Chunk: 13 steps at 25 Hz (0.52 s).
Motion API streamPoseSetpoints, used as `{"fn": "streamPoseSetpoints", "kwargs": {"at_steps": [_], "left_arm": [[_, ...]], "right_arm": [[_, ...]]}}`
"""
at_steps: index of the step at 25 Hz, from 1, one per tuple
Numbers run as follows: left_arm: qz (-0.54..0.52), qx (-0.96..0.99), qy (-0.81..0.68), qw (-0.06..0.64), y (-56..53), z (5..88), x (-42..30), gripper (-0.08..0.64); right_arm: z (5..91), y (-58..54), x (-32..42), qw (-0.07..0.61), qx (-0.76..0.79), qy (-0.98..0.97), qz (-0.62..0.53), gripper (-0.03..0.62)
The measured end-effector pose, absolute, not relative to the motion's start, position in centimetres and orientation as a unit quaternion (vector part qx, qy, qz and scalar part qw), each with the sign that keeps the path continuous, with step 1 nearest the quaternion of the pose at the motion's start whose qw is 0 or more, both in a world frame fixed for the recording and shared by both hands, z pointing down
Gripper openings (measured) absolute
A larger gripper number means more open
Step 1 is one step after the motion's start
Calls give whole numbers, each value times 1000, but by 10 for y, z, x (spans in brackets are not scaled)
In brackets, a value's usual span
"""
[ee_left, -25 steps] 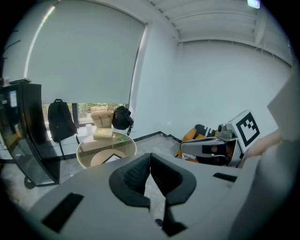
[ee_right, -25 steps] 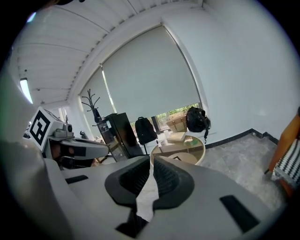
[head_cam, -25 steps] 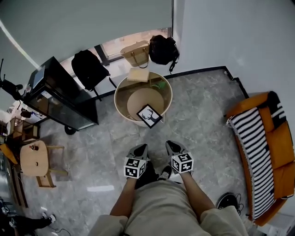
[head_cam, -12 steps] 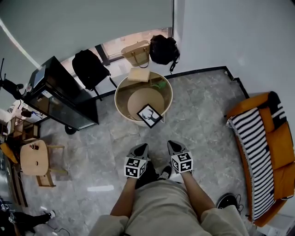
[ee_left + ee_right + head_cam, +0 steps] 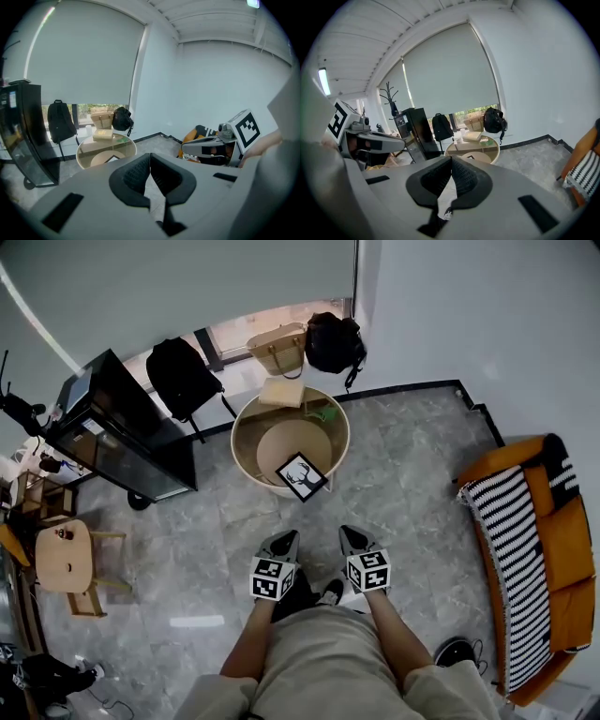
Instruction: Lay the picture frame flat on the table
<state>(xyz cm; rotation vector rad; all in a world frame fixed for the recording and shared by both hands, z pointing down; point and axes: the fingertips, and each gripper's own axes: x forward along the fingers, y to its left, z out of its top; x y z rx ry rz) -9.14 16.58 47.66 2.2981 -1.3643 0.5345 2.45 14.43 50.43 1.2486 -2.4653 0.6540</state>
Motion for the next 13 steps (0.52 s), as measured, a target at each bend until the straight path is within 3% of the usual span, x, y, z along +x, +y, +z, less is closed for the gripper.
{"fn": "streamPoseSetpoints", "kwargs": {"at_steps": [13], "left_arm": [[184, 824, -493, 210, 174, 478, -101, 21]], "right_arm": [[506, 150, 14, 153, 430, -860, 228, 32]]}}
